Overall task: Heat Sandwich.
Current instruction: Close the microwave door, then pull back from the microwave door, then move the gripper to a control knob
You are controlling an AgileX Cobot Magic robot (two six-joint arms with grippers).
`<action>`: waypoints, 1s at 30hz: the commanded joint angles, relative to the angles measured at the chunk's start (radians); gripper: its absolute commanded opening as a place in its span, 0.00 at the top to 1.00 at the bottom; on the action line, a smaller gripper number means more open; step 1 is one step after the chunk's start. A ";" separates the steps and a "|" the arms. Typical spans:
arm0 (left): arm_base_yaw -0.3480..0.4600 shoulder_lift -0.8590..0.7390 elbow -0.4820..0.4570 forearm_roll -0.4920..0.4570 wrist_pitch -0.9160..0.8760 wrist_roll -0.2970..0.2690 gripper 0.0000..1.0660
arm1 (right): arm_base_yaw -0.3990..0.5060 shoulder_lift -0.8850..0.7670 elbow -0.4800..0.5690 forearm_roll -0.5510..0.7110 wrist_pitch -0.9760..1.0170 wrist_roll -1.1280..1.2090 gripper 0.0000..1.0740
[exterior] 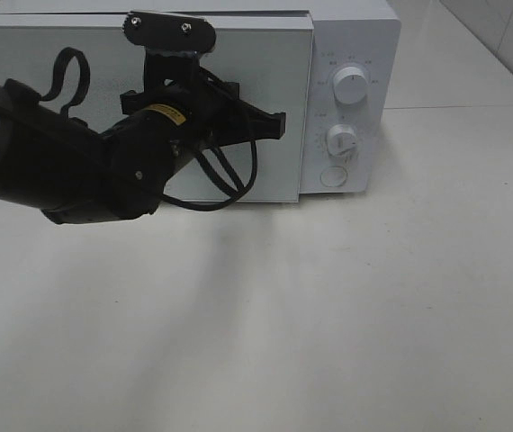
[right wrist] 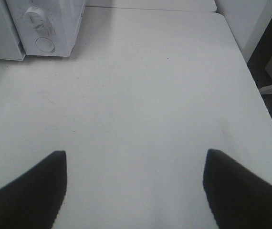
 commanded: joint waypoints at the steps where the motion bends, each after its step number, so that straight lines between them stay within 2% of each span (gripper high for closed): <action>1: 0.020 0.023 -0.056 -0.028 -0.030 0.003 1.00 | -0.008 -0.028 0.002 0.000 -0.012 0.007 0.29; 8: 0.057 0.046 -0.120 -0.030 0.013 0.003 1.00 | -0.008 -0.028 0.002 0.000 -0.012 0.007 0.29; 19: 0.054 0.045 -0.123 -0.027 0.032 0.003 1.00 | -0.008 -0.028 0.002 0.000 -0.012 0.007 0.29; 28: 0.038 0.009 -0.070 -0.027 0.043 0.003 1.00 | -0.008 -0.028 0.002 0.000 -0.012 0.007 0.29; 30: 0.010 -0.005 -0.037 -0.027 0.044 0.003 1.00 | -0.008 -0.028 0.002 0.000 -0.012 0.007 0.29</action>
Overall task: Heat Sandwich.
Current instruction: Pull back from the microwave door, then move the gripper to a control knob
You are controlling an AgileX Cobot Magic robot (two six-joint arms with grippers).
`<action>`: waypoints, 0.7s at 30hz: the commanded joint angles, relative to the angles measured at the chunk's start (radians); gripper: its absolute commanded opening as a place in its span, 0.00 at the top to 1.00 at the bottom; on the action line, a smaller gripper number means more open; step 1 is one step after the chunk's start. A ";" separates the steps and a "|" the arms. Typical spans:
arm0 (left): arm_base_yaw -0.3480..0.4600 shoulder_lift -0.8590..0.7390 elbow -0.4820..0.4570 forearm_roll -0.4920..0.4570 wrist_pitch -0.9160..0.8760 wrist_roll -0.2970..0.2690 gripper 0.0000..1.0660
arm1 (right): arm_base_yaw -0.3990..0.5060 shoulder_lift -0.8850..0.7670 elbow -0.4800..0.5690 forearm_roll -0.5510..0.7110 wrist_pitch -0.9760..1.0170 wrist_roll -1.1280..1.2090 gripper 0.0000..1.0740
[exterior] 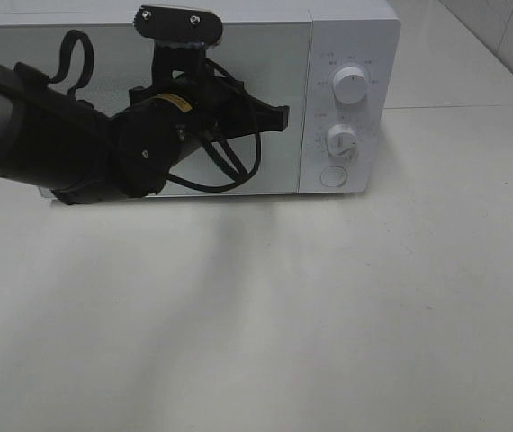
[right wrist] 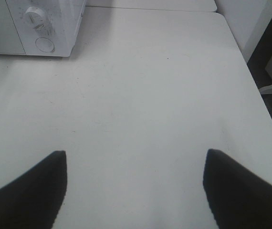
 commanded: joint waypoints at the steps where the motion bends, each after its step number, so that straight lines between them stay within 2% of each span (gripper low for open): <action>1: -0.020 -0.027 0.029 -0.026 -0.039 -0.002 1.00 | -0.008 -0.028 0.002 0.000 -0.012 0.007 0.29; 5: -0.062 -0.054 0.060 -0.026 -0.009 -0.003 1.00 | -0.008 -0.028 0.002 0.000 -0.012 0.007 0.29; 9: -0.085 -0.090 0.069 -0.028 0.128 -0.006 1.00 | -0.008 -0.028 0.002 0.000 -0.012 0.007 0.29; 11: -0.089 -0.106 0.069 -0.028 0.222 -0.006 0.92 | -0.008 -0.028 0.002 0.000 -0.012 0.007 0.29; 12: -0.089 -0.106 0.069 -0.028 0.222 -0.006 0.92 | -0.008 -0.028 0.002 0.000 -0.012 0.007 0.29; 13: -0.089 -0.122 0.069 -0.027 0.328 -0.006 0.71 | -0.008 -0.028 0.002 0.000 -0.012 0.007 0.29; 14: -0.089 -0.130 0.069 -0.027 0.372 -0.006 0.59 | -0.008 -0.028 0.002 0.000 -0.012 0.007 0.29; 16: -0.089 -0.145 0.069 -0.027 0.460 -0.006 0.27 | -0.008 -0.028 0.002 0.000 -0.012 0.007 0.29; 17: -0.089 -0.156 0.068 -0.026 0.526 -0.006 0.05 | -0.008 -0.028 0.002 0.000 -0.012 0.007 0.29; 21: -0.088 -0.176 0.068 -0.001 0.627 -0.006 0.08 | -0.008 -0.028 0.002 0.000 -0.012 0.007 0.29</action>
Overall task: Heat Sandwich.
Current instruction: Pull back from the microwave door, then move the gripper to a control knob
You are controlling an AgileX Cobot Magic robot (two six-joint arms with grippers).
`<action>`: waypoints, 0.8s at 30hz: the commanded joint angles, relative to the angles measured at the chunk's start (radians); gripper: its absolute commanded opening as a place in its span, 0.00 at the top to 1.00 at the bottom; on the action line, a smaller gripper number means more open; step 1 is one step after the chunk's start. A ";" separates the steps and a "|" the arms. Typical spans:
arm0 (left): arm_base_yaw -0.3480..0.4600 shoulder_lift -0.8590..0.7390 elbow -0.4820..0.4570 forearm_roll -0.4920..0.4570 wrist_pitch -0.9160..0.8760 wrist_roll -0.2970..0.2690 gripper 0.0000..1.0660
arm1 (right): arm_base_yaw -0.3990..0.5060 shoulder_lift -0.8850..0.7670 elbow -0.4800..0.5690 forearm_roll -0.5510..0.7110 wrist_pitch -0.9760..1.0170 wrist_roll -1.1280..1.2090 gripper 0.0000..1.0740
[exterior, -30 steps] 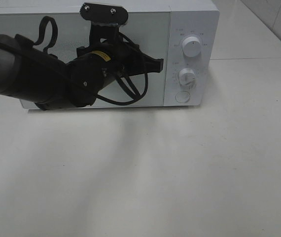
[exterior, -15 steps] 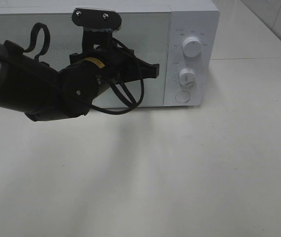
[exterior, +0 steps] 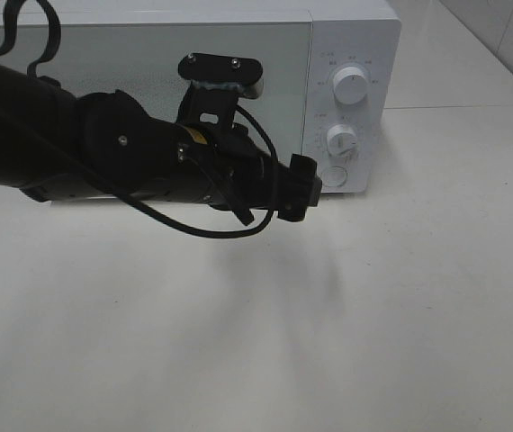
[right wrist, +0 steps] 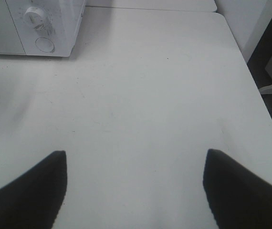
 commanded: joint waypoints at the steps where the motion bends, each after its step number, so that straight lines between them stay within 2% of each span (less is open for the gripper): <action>1: 0.001 -0.041 0.002 0.065 0.206 -0.004 0.08 | -0.008 -0.028 0.002 0.000 -0.012 0.007 0.29; 3: 0.004 -0.049 0.002 0.086 0.247 -0.004 0.08 | -0.008 -0.028 0.002 0.000 -0.012 0.007 0.29; 6: 0.028 -0.102 0.002 0.159 0.444 -0.009 0.09 | -0.008 -0.028 0.002 0.000 -0.012 0.007 0.29; 9: 0.059 -0.130 0.002 0.165 0.534 -0.009 0.09 | -0.008 -0.028 0.002 0.000 -0.012 0.007 0.29; 11: 0.125 -0.168 0.002 0.165 0.656 -0.009 0.09 | -0.008 -0.028 0.002 0.000 -0.012 0.007 0.29; 15: 0.195 -0.204 0.002 0.165 0.764 -0.009 0.09 | -0.008 -0.028 0.002 0.000 -0.012 0.007 0.29; 16: 0.252 -0.228 0.002 0.166 0.830 -0.009 0.09 | -0.008 -0.028 0.002 0.000 -0.012 0.007 0.29; 20: 0.331 -0.264 0.002 0.175 0.894 -0.008 0.09 | -0.008 -0.028 0.002 0.000 -0.012 0.007 0.29; 22: 0.406 -0.299 0.002 0.184 0.944 -0.009 0.09 | -0.008 -0.028 0.002 0.000 -0.012 0.007 0.29; 24: 0.433 -0.309 0.002 0.185 0.960 -0.009 0.09 | -0.008 -0.028 0.002 0.000 -0.012 0.007 0.29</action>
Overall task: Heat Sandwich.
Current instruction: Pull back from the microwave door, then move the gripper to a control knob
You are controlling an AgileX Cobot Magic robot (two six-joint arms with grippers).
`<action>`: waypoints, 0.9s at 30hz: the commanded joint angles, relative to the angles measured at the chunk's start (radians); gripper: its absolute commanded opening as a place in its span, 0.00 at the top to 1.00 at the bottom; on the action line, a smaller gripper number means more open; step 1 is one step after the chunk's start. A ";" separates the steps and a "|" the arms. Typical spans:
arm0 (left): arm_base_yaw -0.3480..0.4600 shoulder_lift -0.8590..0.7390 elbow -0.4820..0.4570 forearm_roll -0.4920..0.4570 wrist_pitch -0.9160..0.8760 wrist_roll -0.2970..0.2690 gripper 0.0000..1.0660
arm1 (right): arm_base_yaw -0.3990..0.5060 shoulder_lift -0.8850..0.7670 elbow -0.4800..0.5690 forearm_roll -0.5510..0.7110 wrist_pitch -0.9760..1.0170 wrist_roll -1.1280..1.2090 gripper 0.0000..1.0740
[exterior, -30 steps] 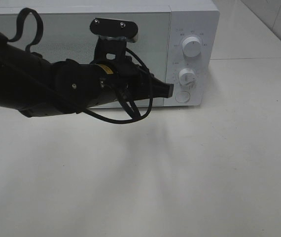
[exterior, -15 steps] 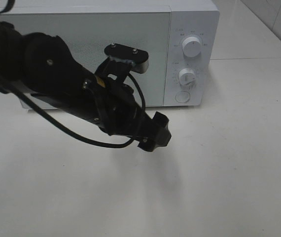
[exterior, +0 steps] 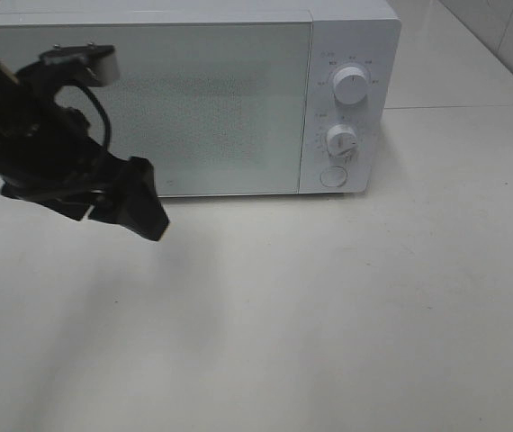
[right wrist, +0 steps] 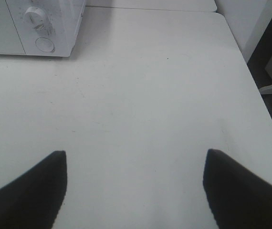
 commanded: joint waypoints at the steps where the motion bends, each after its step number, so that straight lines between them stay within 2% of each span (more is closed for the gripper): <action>1: 0.108 -0.050 0.002 0.008 0.083 -0.006 0.09 | -0.008 -0.028 0.002 0.000 -0.012 0.007 0.29; 3: 0.130 -0.057 0.002 0.009 0.095 -0.006 0.09 | -0.008 -0.028 0.002 0.000 -0.012 0.007 0.29; 7: 0.247 -0.090 0.002 0.017 0.164 -0.006 0.09 | -0.008 -0.028 0.002 0.000 -0.012 0.007 0.29; 9: 0.265 -0.095 0.002 0.022 0.175 -0.006 0.09 | -0.008 -0.028 0.002 0.000 -0.012 0.007 0.29; 11: 0.332 -0.102 0.002 0.041 0.217 -0.006 0.09 | -0.008 -0.028 0.002 0.000 -0.012 0.007 0.29; 15: 0.396 -0.105 0.002 0.065 0.272 -0.010 0.09 | -0.008 -0.028 0.002 0.000 -0.012 0.007 0.29; 18: 0.485 -0.124 0.002 0.083 0.303 -0.048 0.09 | -0.008 -0.028 0.002 0.000 -0.012 0.007 0.29; 20: 0.504 -0.134 0.002 0.090 0.306 -0.055 0.09 | -0.008 -0.028 0.002 0.000 -0.012 0.007 0.29; 22: 0.547 -0.181 0.012 0.130 0.304 -0.087 0.09 | -0.008 -0.028 0.002 0.000 -0.012 0.007 0.29; 24: 0.555 -0.195 0.019 0.145 0.301 -0.103 0.09 | -0.008 -0.028 0.002 0.000 -0.012 0.007 0.29; 27: 0.564 -0.276 0.065 0.256 0.282 -0.193 0.09 | -0.008 -0.028 0.002 0.000 -0.012 0.007 0.29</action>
